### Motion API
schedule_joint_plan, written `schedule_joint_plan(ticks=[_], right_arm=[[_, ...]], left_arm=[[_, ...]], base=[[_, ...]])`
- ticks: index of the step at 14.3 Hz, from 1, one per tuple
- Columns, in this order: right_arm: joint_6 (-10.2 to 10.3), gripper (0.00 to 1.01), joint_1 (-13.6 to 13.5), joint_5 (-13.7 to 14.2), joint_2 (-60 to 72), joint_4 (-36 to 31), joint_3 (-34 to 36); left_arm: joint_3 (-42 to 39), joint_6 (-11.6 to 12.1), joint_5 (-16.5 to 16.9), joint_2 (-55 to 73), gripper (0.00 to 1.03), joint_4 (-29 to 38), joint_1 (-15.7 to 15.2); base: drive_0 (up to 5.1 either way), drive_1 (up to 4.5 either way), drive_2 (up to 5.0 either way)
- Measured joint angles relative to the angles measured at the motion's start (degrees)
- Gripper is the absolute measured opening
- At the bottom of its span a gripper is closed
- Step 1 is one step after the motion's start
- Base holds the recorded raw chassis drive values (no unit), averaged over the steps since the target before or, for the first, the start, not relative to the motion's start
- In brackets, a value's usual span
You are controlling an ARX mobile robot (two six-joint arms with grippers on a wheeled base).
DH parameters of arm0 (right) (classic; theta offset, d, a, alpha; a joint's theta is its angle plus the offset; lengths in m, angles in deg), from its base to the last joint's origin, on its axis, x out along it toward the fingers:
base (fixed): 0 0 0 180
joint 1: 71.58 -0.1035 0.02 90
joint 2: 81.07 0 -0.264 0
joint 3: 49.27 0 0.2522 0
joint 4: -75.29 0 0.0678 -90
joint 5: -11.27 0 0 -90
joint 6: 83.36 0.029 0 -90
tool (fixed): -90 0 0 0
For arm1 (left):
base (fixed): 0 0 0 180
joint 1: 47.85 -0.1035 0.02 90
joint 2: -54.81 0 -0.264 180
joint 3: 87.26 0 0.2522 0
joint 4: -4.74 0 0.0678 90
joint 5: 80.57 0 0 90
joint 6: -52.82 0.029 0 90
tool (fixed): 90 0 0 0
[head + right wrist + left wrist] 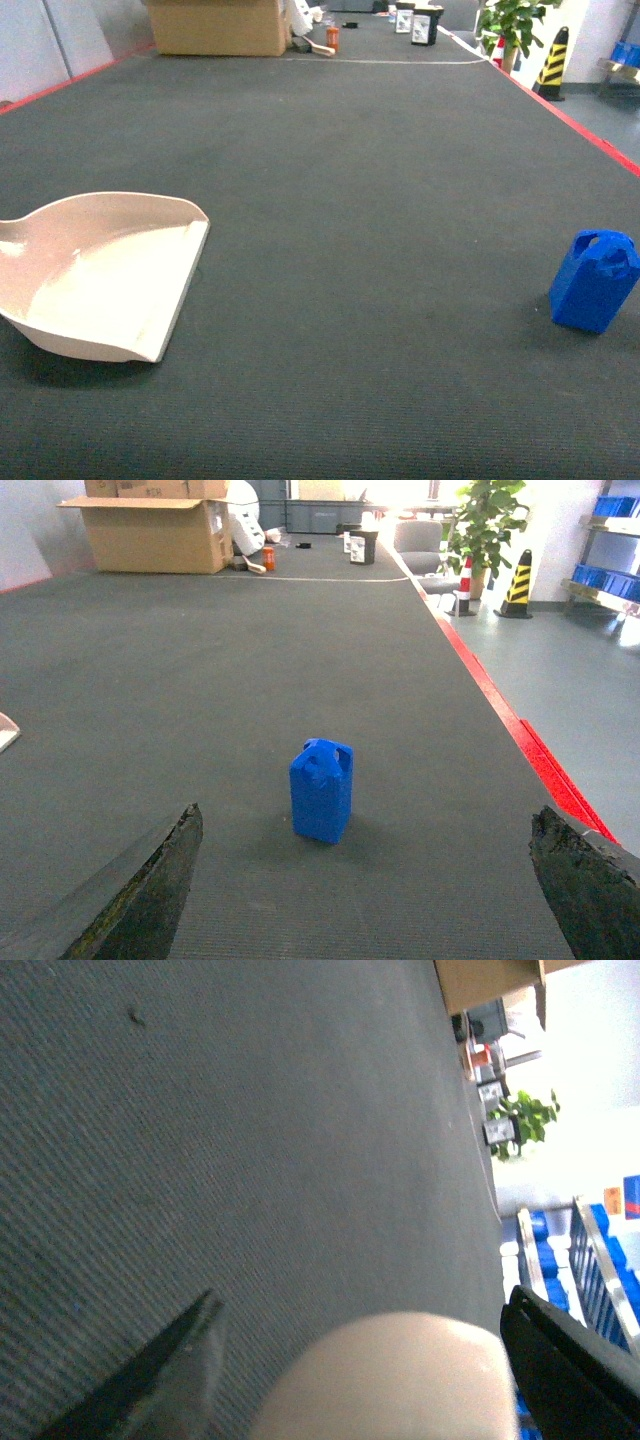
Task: Place part in tray to right shelf
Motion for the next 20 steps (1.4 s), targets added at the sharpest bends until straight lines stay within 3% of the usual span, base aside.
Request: schedule_joint_plan(ticks=[3, 5, 6, 8, 12, 14, 17, 19, 20], right_arm=[[0.0, 0.98, 0.0, 0.0, 0.0, 0.02, 0.0], [0.0, 0.98, 0.0, 0.0, 0.0, 0.0, 0.0], [0.0, 0.98, 0.0, 0.0, 0.0, 0.02, 0.0], [0.0, 0.98, 0.0, 0.0, 0.0, 0.0, 0.0], [0.0, 0.98, 0.0, 0.0, 0.0, 0.0, 0.0], [0.0, 0.98, 0.0, 0.0, 0.0, 0.02, 0.0], [0.0, 0.98, 0.0, 0.0, 0.0, 0.02, 0.0], [0.0, 0.98, 0.0, 0.0, 0.0, 0.0, 0.0], [0.0, 0.98, 0.0, 0.0, 0.0, 0.02, 0.0]], left_arm=[[0.98, -2.34, 1.18, 2.86, 0.46, 5.92, -0.2], [0.39, -5.18, 2.47, 3.69, 0.2, 11.82, 0.28], [-0.46, -7.87, 2.64, 3.63, 0.14, 15.39, 0.59], [-5.14, -10.12, 2.64, 1.11, 0.13, 19.89, 1.36], [-14.21, -15.06, 1.14, -11.69, 0.13, 19.93, 5.6], [-20.09, -17.66, -1.33, -17.62, 0.13, 20.04, 11.98], [-25.62, -24.72, -8.59, -19.58, 0.13, 19.67, 26.16], [-26.67, -26.21, -13.55, -20.46, 0.13, 19.74, 35.45], [-26.67, -26.08, -14.36, -20.44, 0.13, 19.71, 40.0]], base=[[0.0, 0.0, 0.0], [0.0, 0.0, 0.0], [0.0, 0.0, 0.0], [0.0, 0.0, 0.0], [0.0, 0.0, 0.0], [0.0, 0.0, 0.0], [0.0, 0.0, 0.0], [0.0, 0.0, 0.0], [0.0, 0.0, 0.0]])
